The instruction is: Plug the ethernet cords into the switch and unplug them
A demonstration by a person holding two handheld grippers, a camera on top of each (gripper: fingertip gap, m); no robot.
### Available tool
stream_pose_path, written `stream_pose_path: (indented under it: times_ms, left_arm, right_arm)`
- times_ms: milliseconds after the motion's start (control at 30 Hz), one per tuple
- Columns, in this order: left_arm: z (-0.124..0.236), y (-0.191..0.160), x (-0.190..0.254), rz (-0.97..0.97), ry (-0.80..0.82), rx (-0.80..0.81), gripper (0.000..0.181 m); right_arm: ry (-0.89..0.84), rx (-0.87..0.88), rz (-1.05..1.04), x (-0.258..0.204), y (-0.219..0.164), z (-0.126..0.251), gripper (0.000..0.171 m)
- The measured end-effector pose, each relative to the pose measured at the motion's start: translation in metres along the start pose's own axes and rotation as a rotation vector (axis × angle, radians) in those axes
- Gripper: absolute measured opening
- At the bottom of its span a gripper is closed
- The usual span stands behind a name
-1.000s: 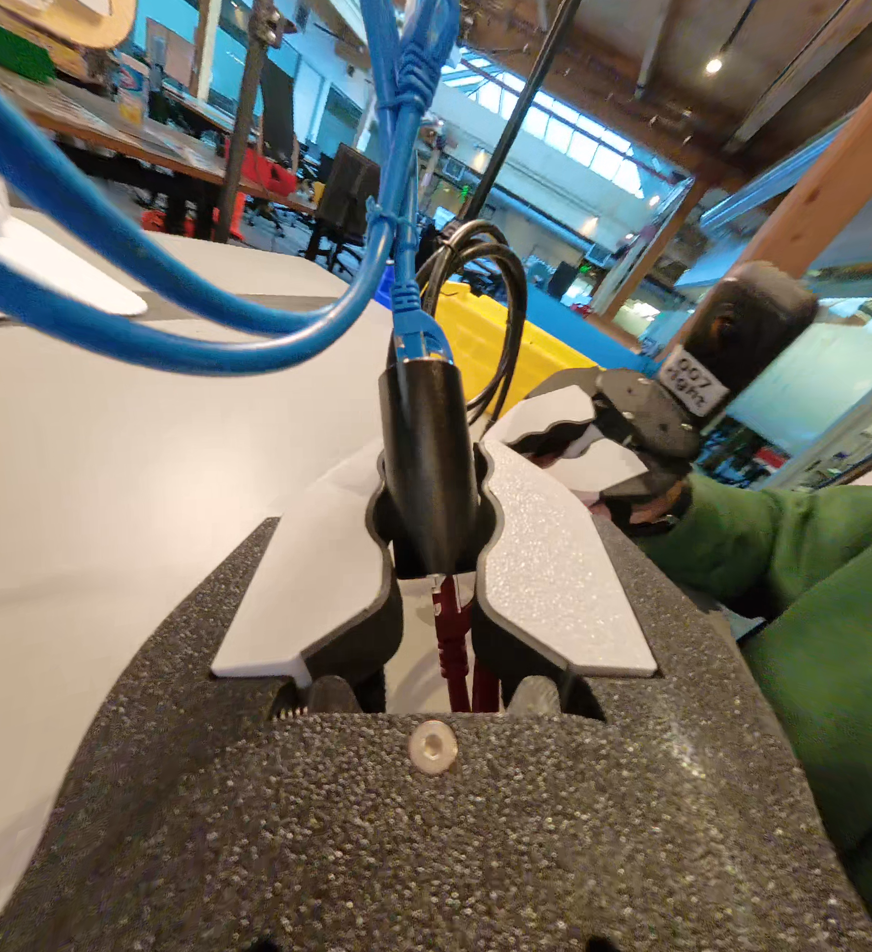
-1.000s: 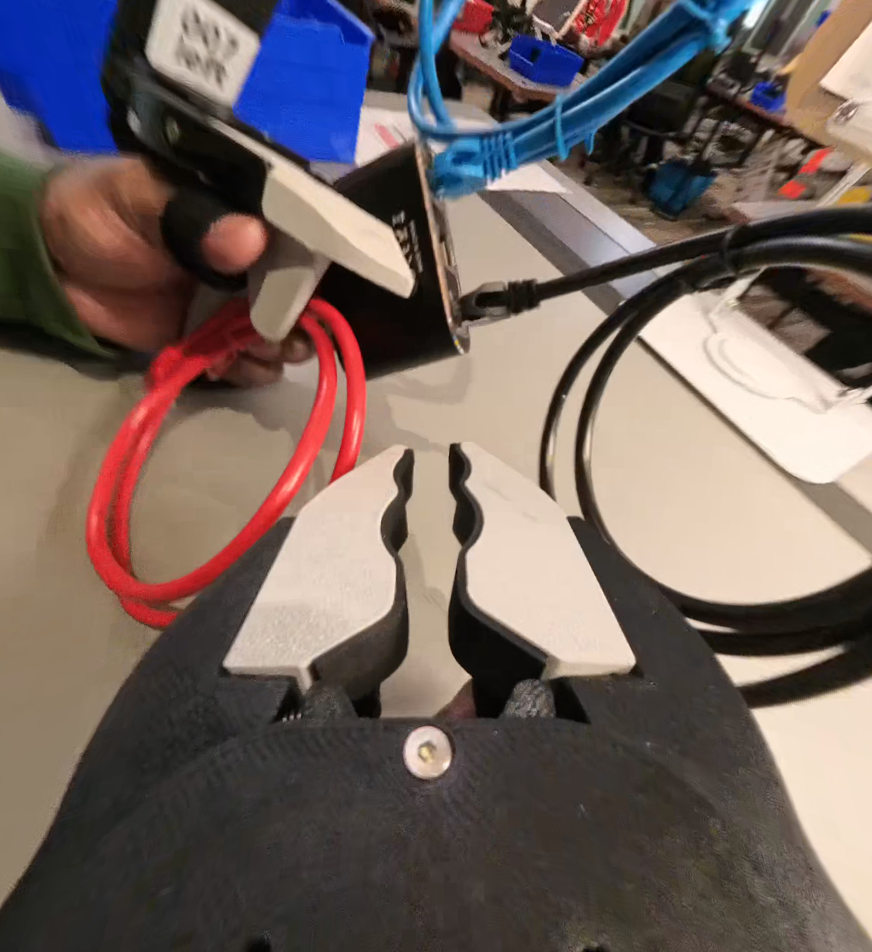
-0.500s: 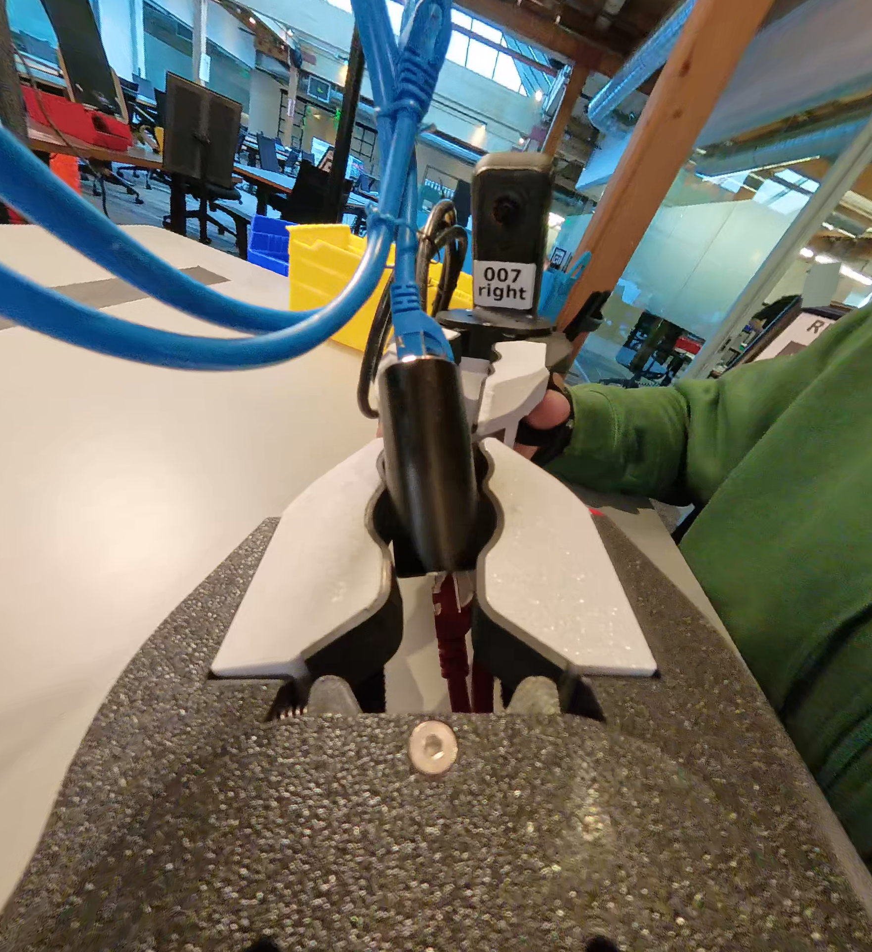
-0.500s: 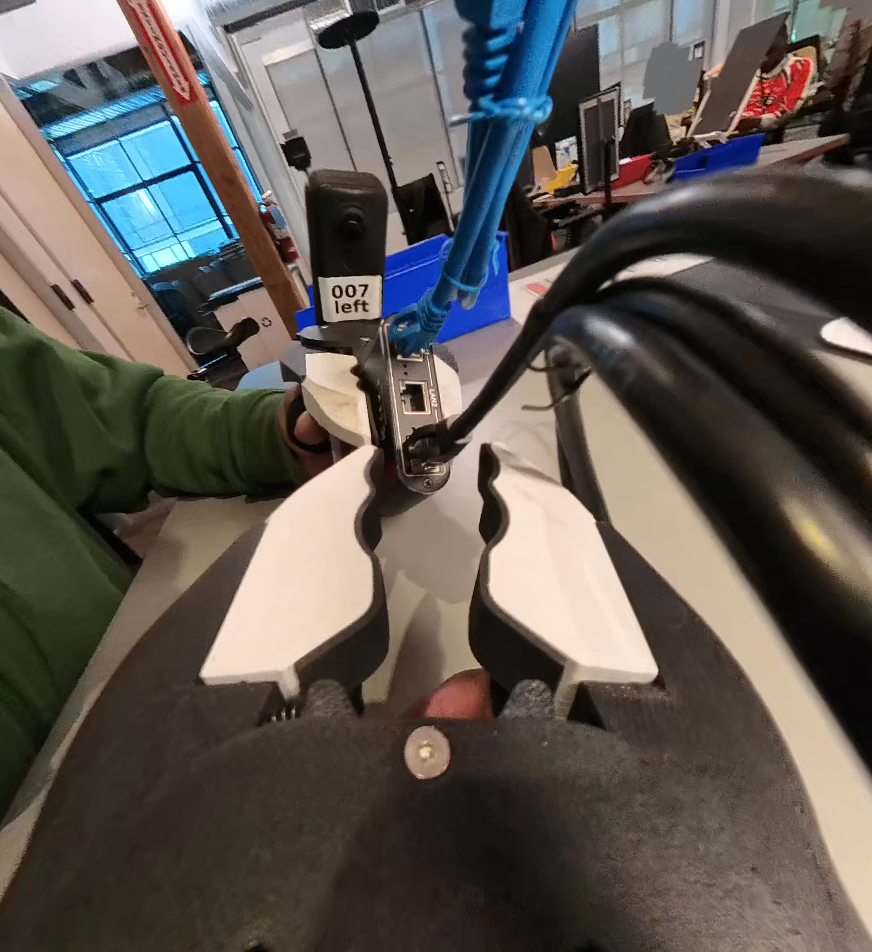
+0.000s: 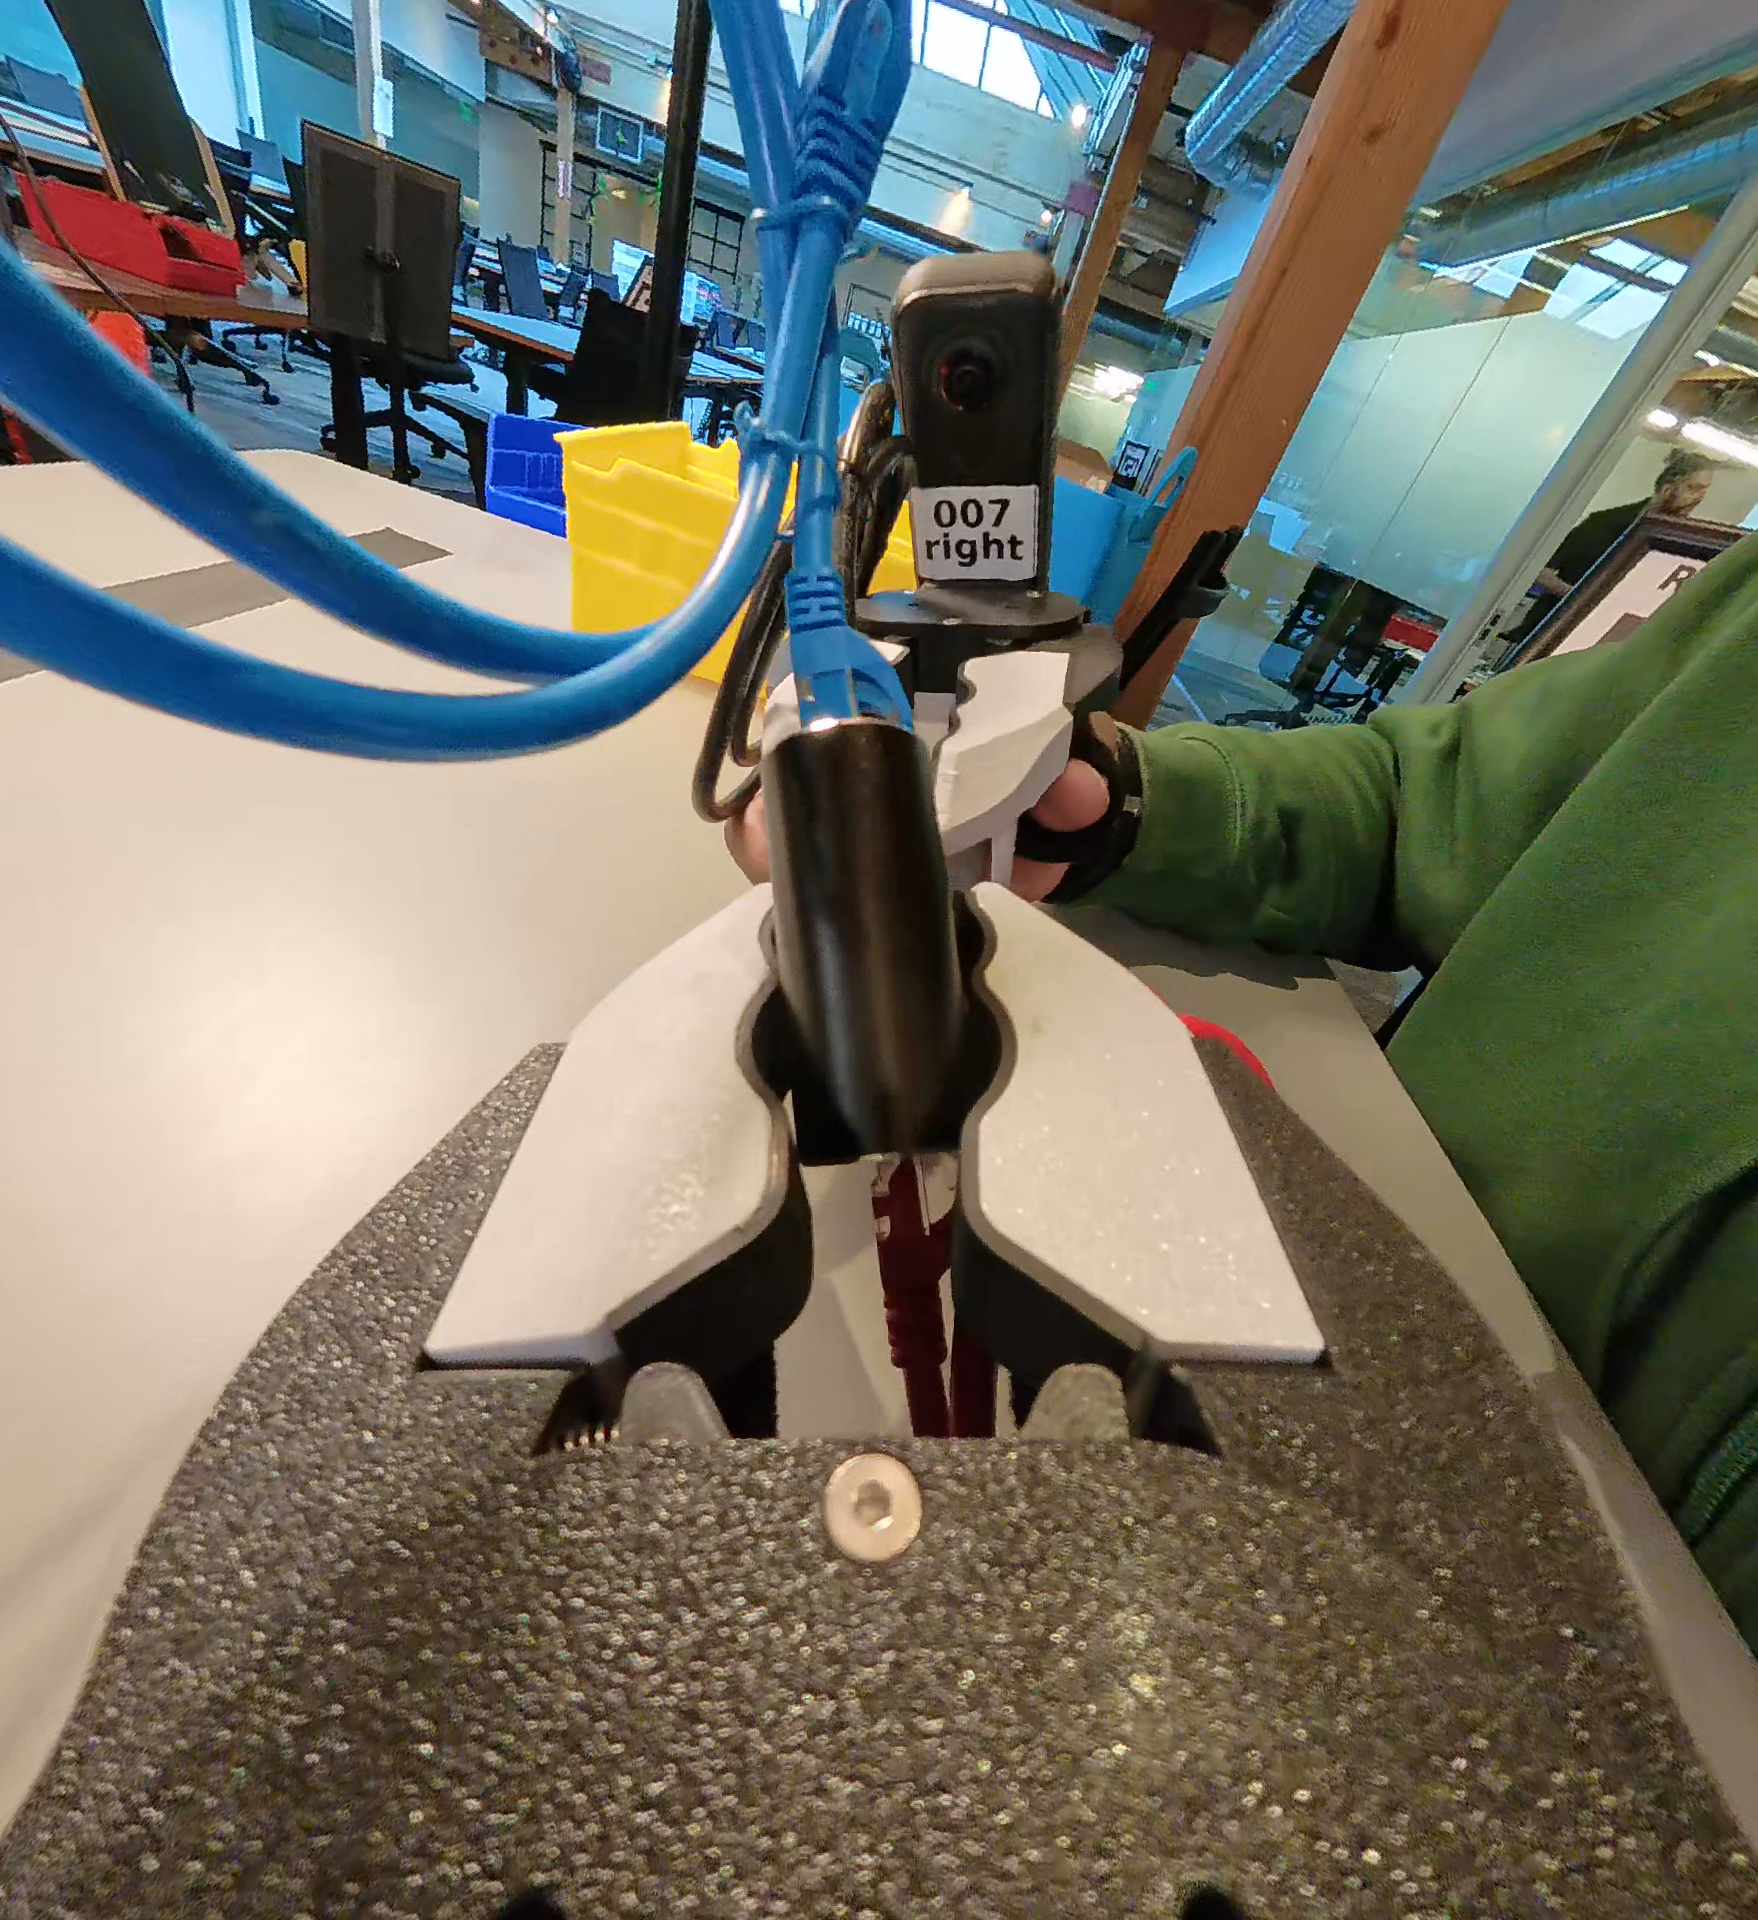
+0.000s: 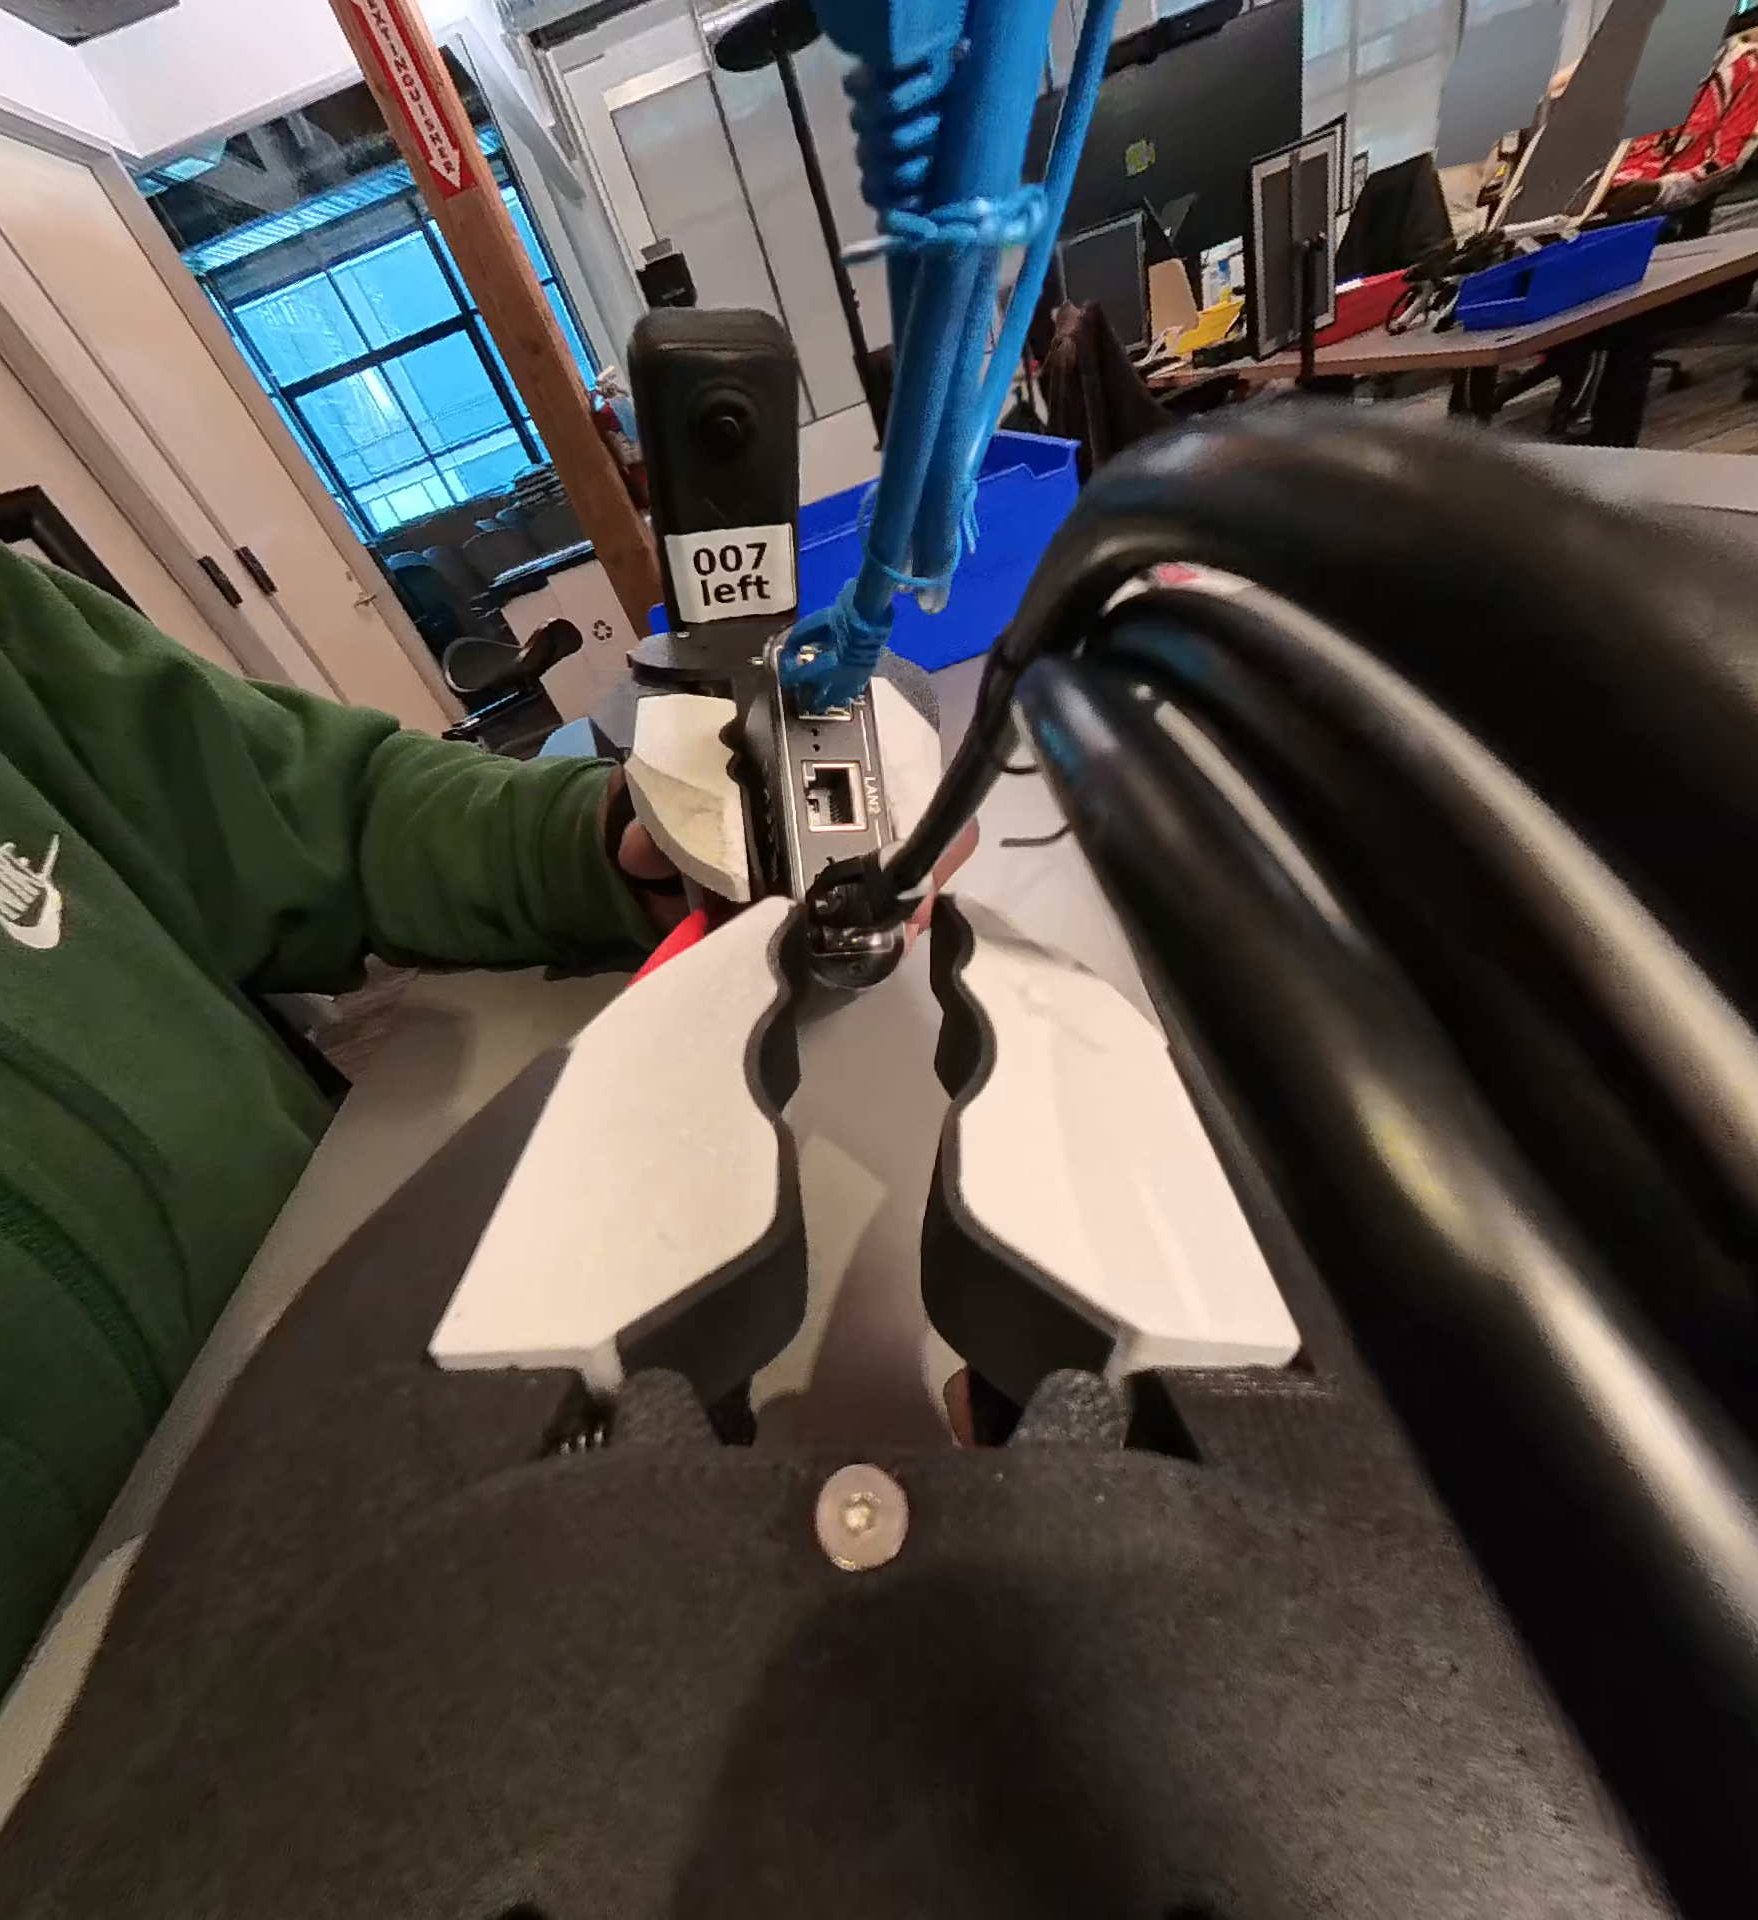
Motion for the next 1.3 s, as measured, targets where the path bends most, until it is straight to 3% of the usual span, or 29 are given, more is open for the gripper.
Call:
stream_pose_path:
  times_ms: [433, 1300]
  left_arm:
    - [-0.001, -0.002, 0.001, -0.018, 0.009, -0.018, 0.028]
    - [-0.001, -0.001, 0.009, -0.071, -0.031, -0.004, 0.029]
  right_arm:
    - [0.025, 0.03, -0.037, 0.0, 0.0, -0.001, 0.015]
    - [0.098, 0.019, -0.063, -0.01, 0.001, 0.0, 0.018]
Point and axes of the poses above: each gripper's, where its closed fingertips meet, z back along the fingers, y out of its top, x = y × z across the jaws, the point moved 2 cm from there along z, back along the fingers, and after that the axes turned 5 degrees about x, right-handed, at the moved point
